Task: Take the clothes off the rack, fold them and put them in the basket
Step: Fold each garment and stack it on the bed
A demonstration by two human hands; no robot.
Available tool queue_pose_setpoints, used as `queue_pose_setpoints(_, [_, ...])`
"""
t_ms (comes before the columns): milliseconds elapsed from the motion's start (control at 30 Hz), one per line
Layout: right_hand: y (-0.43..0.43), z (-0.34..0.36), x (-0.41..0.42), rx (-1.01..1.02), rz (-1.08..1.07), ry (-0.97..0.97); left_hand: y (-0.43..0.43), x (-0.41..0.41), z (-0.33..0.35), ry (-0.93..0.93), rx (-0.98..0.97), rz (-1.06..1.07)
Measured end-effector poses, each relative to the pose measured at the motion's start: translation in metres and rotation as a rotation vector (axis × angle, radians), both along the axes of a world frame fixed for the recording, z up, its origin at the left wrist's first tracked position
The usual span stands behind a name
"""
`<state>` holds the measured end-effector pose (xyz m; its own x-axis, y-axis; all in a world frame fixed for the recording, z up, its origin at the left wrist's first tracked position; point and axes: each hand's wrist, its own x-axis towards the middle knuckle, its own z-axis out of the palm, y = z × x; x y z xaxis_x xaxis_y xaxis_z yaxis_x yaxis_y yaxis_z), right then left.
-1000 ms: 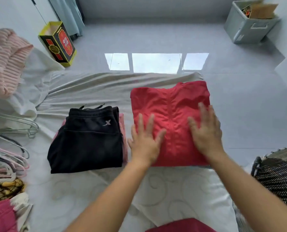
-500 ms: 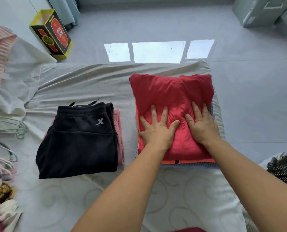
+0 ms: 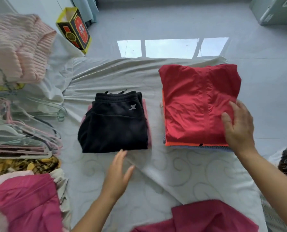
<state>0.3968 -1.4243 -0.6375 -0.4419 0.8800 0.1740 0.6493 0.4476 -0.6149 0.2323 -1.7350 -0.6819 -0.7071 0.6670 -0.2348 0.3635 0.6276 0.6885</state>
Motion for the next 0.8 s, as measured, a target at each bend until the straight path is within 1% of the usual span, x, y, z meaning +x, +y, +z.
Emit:
queue_pose_setpoints(67, [-0.053, -0.008, 0.017, 0.015, 0.014, 0.083, -0.085, 0.008, -0.012, -0.068, -0.226, 0.051])
queue_pose_setpoints(100, [-0.082, -0.014, 0.025, -0.014, 0.026, 0.088, -0.121, 0.011, -0.014, -0.084, -0.288, 0.069])
queue_pose_setpoints(200, [-0.166, -0.044, 0.050, -0.096, 0.110, 0.004, -0.208, 0.012, -0.022, -0.039, -0.350, 0.162])
queue_pose_setpoints(233, [-0.193, -0.055, 0.056, -0.164, 0.151, -0.027, -0.227, 0.010, -0.023, 0.007, -0.352, 0.195])
queue_pose_setpoints(300, [-0.247, -0.077, 0.062, -0.372, 0.251, -0.056, -0.249, -0.001, -0.014, 0.153, -0.367, 0.231])
queue_pose_setpoints(333, [-0.271, -0.084, 0.061, -0.429, 0.298, -0.075, -0.254, -0.009, -0.010, 0.232, -0.393, 0.264])
queue_pose_setpoints(367, [-0.294, -0.091, 0.059, -0.450, 0.350, -0.101, -0.254, -0.019, -0.005, 0.271, -0.431, 0.334])
queue_pose_setpoints(400, [-0.315, -0.095, 0.055, -0.447, 0.400, -0.131, -0.252, -0.030, 0.000, 0.252, -0.471, 0.423])
queue_pose_setpoints(433, [-0.333, -0.102, 0.050, -0.449, 0.438, -0.143, -0.248, -0.041, 0.003, 0.183, -0.525, 0.500])
queue_pose_setpoints(500, [-0.362, -0.108, 0.040, -0.468, 0.452, -0.162, -0.243, -0.061, 0.003, 0.073, -0.593, 0.562])
queue_pose_setpoints(567, [-0.381, -0.107, 0.028, -0.471, 0.449, -0.155, -0.238, -0.073, -0.001, 0.014, -0.551, 0.594])
queue_pose_setpoints(667, [-0.399, -0.104, 0.018, -0.533, 0.445, -0.124, -0.237, -0.076, -0.003, -0.027, -0.383, 0.619])
queue_pose_setpoints(700, [-0.403, -0.104, 0.020, -0.575, 0.443, -0.116, -0.239, -0.073, -0.002, -0.031, -0.308, 0.605])
queue_pose_setpoints(767, [-0.406, -0.097, 0.018, -0.629, 0.421, -0.101, -0.241, -0.064, 0.004, -0.037, -0.084, 0.569])
queue_pose_setpoints(800, [-0.407, -0.089, 0.014, -0.678, 0.400, -0.079, -0.238, -0.055, 0.012, -0.029, 0.036, 0.519])
